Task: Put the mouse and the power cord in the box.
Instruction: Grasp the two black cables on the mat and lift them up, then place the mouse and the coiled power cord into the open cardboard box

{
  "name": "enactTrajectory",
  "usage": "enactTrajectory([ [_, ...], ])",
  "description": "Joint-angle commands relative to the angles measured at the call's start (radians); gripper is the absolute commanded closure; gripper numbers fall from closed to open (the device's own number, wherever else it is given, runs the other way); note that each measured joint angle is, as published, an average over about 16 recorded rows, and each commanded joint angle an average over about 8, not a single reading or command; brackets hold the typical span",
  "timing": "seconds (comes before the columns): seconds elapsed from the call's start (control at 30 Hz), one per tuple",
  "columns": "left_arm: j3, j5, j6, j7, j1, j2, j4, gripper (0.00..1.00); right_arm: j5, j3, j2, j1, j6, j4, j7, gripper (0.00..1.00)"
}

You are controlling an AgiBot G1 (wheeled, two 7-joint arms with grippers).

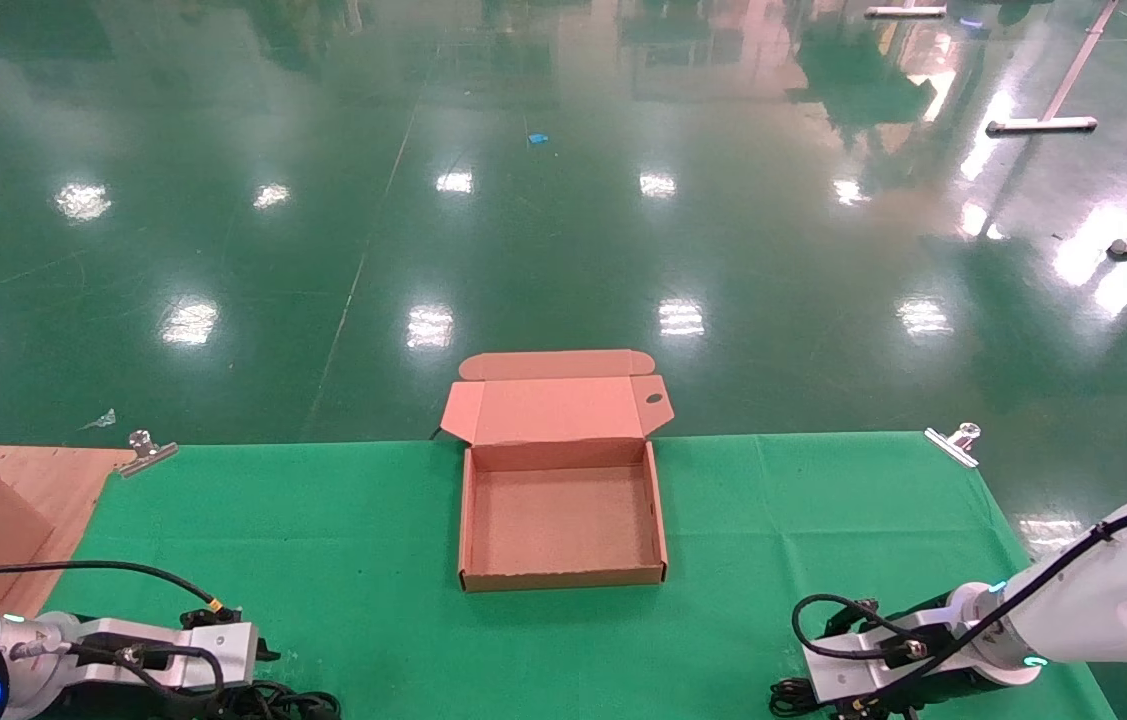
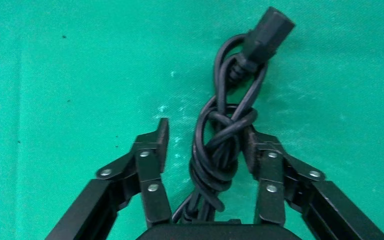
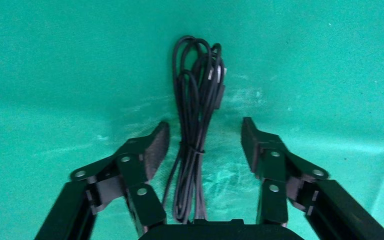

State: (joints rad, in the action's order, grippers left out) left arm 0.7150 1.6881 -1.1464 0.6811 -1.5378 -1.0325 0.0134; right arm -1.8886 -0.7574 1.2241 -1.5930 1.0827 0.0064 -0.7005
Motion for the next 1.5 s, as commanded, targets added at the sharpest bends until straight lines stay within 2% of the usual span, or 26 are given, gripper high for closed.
enactTrajectory([
  [0.03, 0.000, 0.000, -0.005, 0.003, 0.001, 0.000, -0.002, 1.00, 0.002, 0.001, -0.002, -0.002, 0.010, -0.003, -0.001, 1.00],
  [0.5, 0.009, 0.012, -0.039, 0.009, 0.006, -0.012, -0.010, 1.00, 0.011, 0.008, -0.032, -0.026, 0.110, -0.012, -0.010, 1.00],
  [0.77, 0.008, 0.011, -0.083, 0.005, -0.045, 0.003, -0.001, 1.00, 0.029, 0.021, -0.051, -0.065, 0.166, -0.004, -0.015, 1.00],
  [0.9, 0.004, 0.006, -0.141, 0.003, -0.100, 0.017, 0.010, 1.00, 0.050, 0.035, -0.063, -0.113, 0.202, 0.006, -0.016, 1.00],
  [1.23, -0.003, -0.008, -0.384, -0.017, -0.315, 0.015, 0.051, 1.00, 0.089, 0.062, -0.064, -0.296, 0.284, 0.041, 0.006, 1.00],
  [1.5, -0.017, -0.032, -0.428, -0.048, -0.497, -0.050, 0.075, 1.00, 0.120, 0.085, -0.024, -0.473, 0.337, 0.064, 0.049, 1.00],
])
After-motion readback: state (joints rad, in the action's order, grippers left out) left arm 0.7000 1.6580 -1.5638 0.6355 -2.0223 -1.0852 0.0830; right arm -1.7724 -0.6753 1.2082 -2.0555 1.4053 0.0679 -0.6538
